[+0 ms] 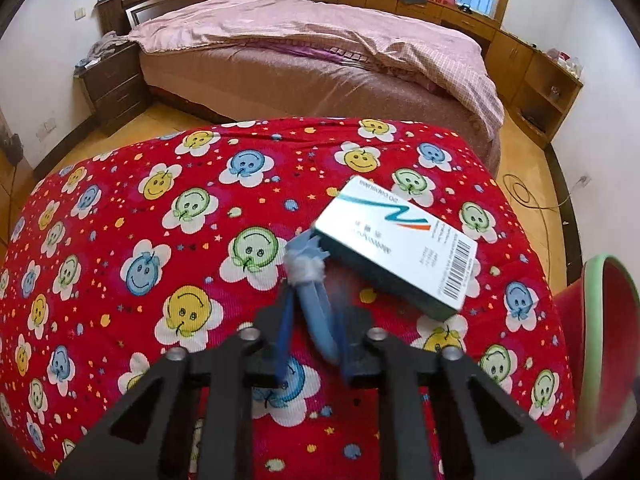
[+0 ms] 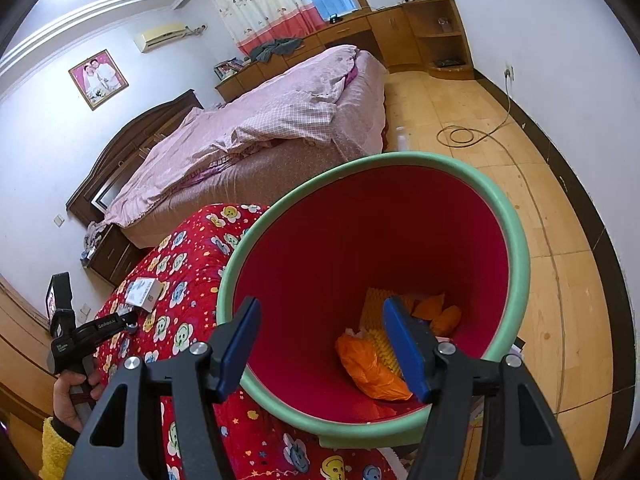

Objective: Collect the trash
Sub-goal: 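Grasp the blue tube with the left tool while the right tool reaches for the white box, then close the right tool on the white medicine box, then carry the blue tube and white medicine box over the bucket, then open the left tool dropping the blue tube while the right tool drops the white box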

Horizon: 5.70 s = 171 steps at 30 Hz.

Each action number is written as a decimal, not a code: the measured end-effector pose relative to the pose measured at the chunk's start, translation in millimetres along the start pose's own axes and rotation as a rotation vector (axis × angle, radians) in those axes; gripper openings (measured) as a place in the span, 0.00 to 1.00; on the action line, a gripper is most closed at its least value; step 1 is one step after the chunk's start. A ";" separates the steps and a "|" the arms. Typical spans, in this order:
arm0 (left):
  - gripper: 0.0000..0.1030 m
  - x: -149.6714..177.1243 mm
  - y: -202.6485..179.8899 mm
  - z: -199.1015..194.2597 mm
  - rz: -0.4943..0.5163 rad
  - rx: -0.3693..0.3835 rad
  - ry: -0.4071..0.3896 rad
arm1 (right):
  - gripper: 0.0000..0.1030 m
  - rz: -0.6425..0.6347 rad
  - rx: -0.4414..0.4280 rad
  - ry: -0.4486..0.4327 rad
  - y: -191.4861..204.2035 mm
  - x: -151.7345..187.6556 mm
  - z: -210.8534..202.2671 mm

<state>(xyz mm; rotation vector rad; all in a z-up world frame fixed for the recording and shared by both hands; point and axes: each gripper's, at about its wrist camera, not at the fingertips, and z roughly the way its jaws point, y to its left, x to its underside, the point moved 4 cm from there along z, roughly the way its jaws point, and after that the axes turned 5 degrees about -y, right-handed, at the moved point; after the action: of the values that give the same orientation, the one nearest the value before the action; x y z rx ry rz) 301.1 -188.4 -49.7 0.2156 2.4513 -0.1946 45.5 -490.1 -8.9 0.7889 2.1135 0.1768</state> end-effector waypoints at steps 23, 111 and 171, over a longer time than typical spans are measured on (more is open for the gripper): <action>0.11 6.1 83.5 -67.8 -0.113 0.012 -0.059 | 0.65 -0.128 -0.116 0.063 95.0 6.8 9.6; 0.11 35.7 159.4 -76.6 -0.239 -0.061 -0.206 | 0.51 -0.483 -0.201 0.151 283.8 87.2 64.5; 0.11 63.8 -240.3 -112.1 0.286 0.476 -0.046 | 0.53 0.004 -0.017 -0.050 -46.7 11.2 -37.9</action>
<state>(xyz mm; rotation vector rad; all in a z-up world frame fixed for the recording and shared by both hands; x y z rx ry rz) 135.1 -394.3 16.8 0.7517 2.2614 -0.6463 -10.5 -514.7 -10.8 0.7796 2.0610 0.1748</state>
